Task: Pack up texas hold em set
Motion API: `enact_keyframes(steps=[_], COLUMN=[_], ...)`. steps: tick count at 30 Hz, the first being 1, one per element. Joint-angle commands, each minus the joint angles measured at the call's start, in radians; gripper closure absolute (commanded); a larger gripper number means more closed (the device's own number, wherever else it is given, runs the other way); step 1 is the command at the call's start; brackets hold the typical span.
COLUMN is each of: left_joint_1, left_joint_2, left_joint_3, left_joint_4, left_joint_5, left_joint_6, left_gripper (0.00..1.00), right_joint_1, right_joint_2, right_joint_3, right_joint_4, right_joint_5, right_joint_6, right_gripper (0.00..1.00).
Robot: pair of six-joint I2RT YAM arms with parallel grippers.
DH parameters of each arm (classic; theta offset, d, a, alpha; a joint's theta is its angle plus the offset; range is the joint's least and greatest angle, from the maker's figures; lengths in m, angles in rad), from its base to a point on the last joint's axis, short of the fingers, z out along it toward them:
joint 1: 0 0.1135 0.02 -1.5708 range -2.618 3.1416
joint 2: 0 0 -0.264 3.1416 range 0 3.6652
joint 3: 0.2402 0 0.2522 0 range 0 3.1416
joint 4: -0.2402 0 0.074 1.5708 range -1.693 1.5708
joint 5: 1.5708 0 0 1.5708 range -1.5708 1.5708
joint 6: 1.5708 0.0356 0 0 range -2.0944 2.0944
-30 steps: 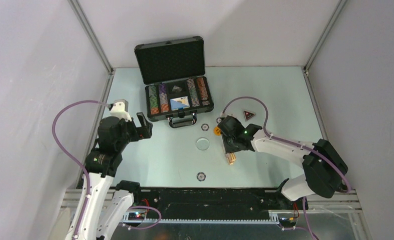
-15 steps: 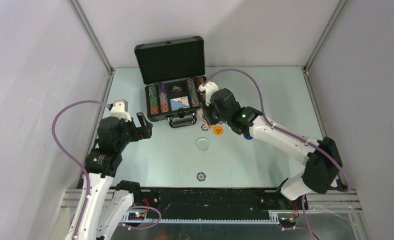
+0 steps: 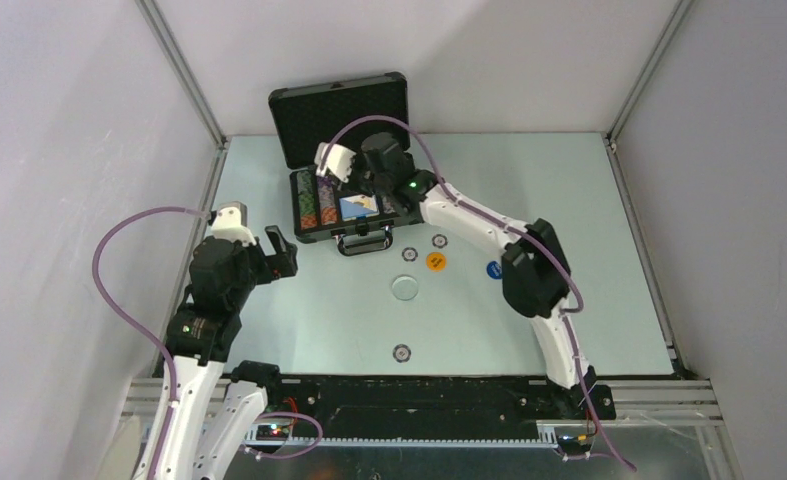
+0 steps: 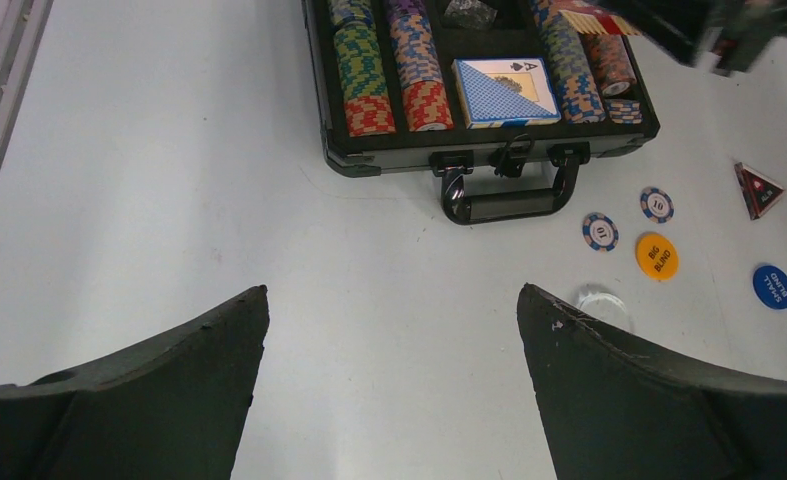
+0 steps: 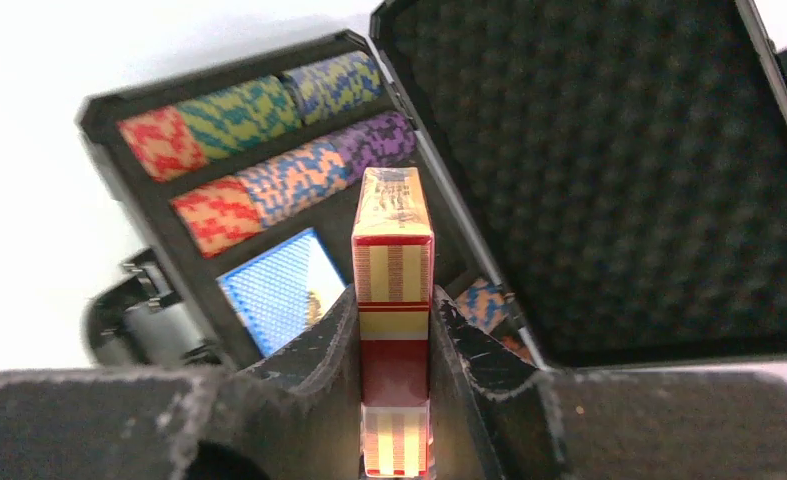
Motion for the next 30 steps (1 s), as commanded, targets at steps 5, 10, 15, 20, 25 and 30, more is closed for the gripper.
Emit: enact_keyframes(steps=[5,10,15,20,25,30], left_joint_1=[-0.006,-0.005,-0.004,-0.003,-0.001,-0.001], left_joint_2=[-0.007,-0.007,-0.005,-0.003,-0.003,-0.002], left_joint_3=[0.013,0.013,0.013,0.013,0.013,0.013], left_joint_4=[0.018,0.018,0.018,0.018,0.018,0.019], left_joint_5=[-0.009,0.000,0.001,0.006,0.011,0.014], left_joint_6=[0.024,0.024,0.024,0.025,0.025,0.026], left_gripper=[0.02,0.02,0.02,0.02,0.02,0.02], right_joint_1=[-0.026,-0.028,-0.031,-0.045,-0.041,-0.039], right_joint_2=[0.231,0.367,0.437,0.468,0.500,0.503], right_joint_3=[0.278,0.406,0.417,0.429,0.436,0.426], right_joint_4=[0.040,0.074,0.211,0.240,0.259,0.271], right_joint_5=[0.043,0.080,0.119,0.098,0.098,0.098], right_joint_6=[-0.371,-0.458,-0.591,-0.636,-0.659,-0.638], right_gripper=[1.00,1.00,1.00,0.99,0.87,0.60])
